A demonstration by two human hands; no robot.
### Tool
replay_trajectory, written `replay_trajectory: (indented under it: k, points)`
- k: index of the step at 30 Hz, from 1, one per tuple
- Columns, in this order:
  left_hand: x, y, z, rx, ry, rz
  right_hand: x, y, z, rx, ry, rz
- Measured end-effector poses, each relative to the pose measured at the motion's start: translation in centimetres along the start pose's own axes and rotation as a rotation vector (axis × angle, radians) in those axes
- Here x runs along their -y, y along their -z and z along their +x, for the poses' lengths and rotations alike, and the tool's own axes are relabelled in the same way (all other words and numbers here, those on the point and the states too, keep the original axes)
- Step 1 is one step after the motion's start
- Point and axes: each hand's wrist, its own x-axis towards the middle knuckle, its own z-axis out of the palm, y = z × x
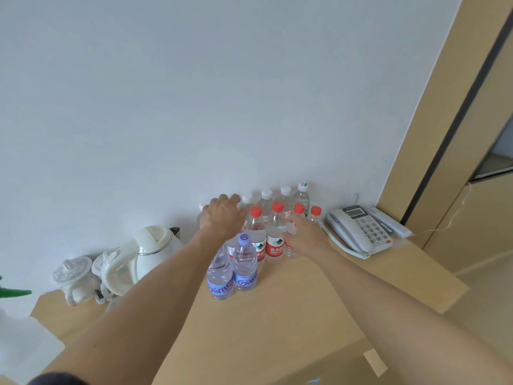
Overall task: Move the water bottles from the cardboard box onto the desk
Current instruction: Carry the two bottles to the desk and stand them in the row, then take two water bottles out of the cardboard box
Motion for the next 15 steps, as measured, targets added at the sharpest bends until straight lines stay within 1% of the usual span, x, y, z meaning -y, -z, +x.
replay_trajectory:
  k: [15]
  points:
    - [-11.2,-3.3,-0.3,0.069,-0.286,-0.011,-6.9,6.4,-5.1,-0.110,-0.212,-0.115]
